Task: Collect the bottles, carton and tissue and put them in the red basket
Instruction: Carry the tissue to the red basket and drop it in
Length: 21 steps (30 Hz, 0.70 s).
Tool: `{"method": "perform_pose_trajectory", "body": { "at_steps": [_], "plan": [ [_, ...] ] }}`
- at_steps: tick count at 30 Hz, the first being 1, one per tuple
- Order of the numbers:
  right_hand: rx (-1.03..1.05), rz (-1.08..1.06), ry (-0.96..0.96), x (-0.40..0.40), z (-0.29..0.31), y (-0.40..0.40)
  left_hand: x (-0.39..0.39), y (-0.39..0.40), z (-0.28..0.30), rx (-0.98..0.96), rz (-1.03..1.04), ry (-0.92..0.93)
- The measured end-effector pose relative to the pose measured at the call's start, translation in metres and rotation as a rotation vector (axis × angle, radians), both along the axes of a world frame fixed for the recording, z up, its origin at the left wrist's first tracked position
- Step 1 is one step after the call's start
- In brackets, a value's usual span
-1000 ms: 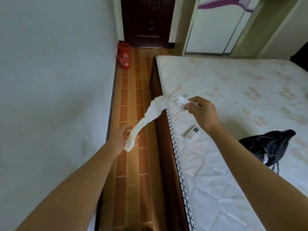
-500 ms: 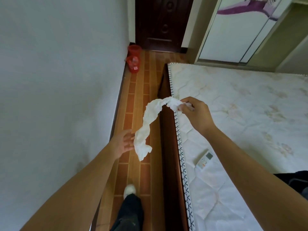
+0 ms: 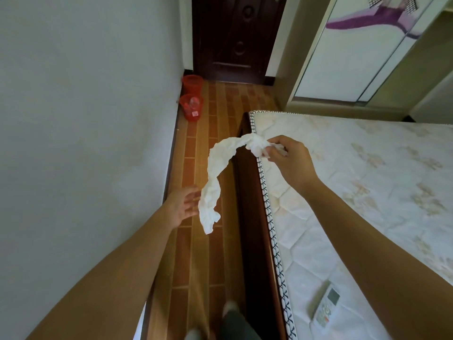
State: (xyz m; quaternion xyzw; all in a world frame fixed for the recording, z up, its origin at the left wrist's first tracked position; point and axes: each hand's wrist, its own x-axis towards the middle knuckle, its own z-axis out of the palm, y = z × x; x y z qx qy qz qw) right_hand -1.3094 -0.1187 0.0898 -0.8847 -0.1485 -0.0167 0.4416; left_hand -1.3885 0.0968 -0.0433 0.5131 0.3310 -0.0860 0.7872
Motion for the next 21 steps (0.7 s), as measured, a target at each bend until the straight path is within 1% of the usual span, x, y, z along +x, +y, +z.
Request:
{"method": "perform_pose_trajectory", "body": {
  "at_steps": [5, 10, 14, 21],
  "plan": [
    [-0.021, 0.039, 0.001, 0.084, -0.009, 0.029, 0.073, 0.034, -0.009, 0.013, 0.039, 0.002],
    [-0.035, 0.074, -0.043, 0.196, -0.016, 0.056, 0.172, 0.061, -0.013, 0.021, 0.097, 0.006],
    [0.011, 0.12, -0.019, 0.287, -0.009, 0.078, 0.253, 0.077, -0.005, 0.027, 0.137, 0.033],
    [-0.047, 0.139, -0.026, 0.414, 0.005, 0.106, 0.368, 0.1, 0.009, 0.036, 0.166, 0.028]
  ]
}}
